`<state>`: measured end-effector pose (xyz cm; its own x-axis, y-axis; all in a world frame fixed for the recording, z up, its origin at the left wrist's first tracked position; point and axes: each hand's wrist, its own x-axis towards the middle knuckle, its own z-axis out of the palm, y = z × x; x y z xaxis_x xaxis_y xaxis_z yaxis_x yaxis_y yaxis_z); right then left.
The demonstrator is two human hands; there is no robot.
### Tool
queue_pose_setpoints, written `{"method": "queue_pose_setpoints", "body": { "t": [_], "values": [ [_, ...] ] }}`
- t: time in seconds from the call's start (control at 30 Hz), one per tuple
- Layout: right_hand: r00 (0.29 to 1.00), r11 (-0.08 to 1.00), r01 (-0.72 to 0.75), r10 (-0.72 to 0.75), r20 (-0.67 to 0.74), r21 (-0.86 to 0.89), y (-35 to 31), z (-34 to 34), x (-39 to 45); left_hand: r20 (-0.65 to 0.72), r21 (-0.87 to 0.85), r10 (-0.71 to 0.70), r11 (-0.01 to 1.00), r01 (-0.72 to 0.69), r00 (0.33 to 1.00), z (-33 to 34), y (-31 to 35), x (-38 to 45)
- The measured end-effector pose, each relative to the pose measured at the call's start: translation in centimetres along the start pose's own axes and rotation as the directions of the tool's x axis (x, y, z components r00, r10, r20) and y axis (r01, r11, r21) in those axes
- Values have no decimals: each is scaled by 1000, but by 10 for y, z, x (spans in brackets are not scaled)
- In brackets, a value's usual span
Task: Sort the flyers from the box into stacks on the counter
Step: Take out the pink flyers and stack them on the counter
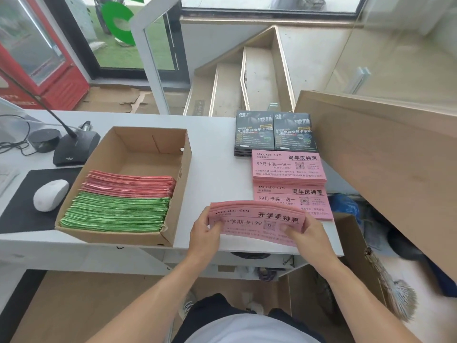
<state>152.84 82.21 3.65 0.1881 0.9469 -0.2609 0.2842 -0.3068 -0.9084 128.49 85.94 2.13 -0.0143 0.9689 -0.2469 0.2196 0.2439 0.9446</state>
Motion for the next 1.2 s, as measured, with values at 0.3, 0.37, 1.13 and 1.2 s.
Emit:
{"method": "queue_pose_setpoints", "body": {
  "t": [0.3, 0.37, 1.13, 1.2],
  "values": [
    [915, 991, -134, 134, -381, 24, -15, -46, 42, 27, -81, -214, 973, 216, 976, 67, 55, 48],
    [914, 982, -174, 132, -384, -77, -11, -52, 54, 35, -31, -258, 965, 259, 965, 81, 52, 57],
    [947, 820, -205, 29, -320, -534, 40, -53, 53, 213, 453, -9, 887, -91, 977, 91, 18, 57],
    [951, 807, -216, 45, -307, -550, 37, -54, 49, 220, 473, -30, 877, -80, 975, 90, 19, 58]
  ]
}}
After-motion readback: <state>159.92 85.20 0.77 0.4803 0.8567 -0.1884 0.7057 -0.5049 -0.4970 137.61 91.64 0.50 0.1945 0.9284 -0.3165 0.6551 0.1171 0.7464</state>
